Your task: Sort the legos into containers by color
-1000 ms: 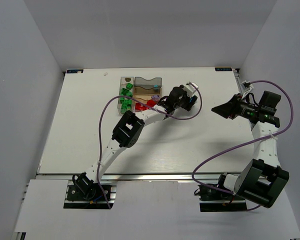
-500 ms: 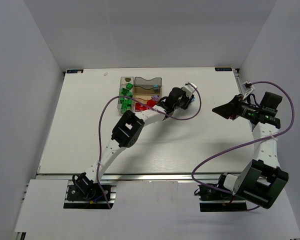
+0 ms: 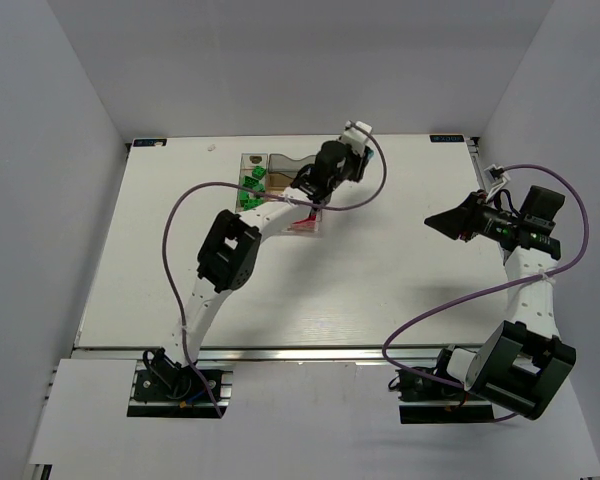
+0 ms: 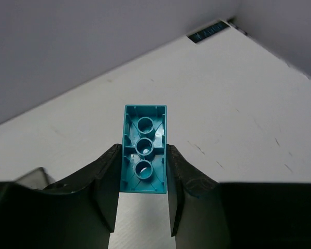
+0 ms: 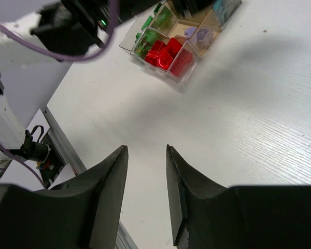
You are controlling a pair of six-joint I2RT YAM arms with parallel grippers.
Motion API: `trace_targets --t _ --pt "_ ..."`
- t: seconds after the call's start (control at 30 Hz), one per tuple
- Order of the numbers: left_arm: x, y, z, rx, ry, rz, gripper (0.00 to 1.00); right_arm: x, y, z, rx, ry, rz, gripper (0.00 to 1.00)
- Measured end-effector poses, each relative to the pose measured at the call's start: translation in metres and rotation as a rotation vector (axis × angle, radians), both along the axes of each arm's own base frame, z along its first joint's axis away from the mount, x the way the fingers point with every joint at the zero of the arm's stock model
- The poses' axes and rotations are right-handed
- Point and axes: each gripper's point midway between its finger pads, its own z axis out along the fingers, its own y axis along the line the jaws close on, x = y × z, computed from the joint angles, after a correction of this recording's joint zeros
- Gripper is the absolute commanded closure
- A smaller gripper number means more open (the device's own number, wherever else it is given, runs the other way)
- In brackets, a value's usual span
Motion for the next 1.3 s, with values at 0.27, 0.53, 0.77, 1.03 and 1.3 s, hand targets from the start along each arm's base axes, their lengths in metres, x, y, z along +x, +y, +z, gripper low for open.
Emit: trace_targets --t 0.27,0.53,0.77,1.03,1.3 --pt "0.048 0.101 0.044 -0.015 -0.015 0.256 0.88 0.0 0.0 0.0 0.002 0.003 -0.001 0.58" --pt "0.071 0.185 -0.006 0.089 0.091 0.407 0.89 0.0 0.0 0.0 0.008 0.01 -0.003 0.58" --pt "0.078 0.202 -0.009 0.097 0.102 0.428 0.89 0.0 0.0 -0.003 0.008 0.008 -0.005 0.58" --pt "0.078 0.207 -0.02 0.103 0.119 0.419 0.89 0.001 0.0 -0.004 0.007 0.01 -0.007 0.58" --pt "0.068 0.218 -0.056 0.148 0.18 0.425 0.89 0.001 0.0 -0.004 0.006 0.01 -0.008 0.58"
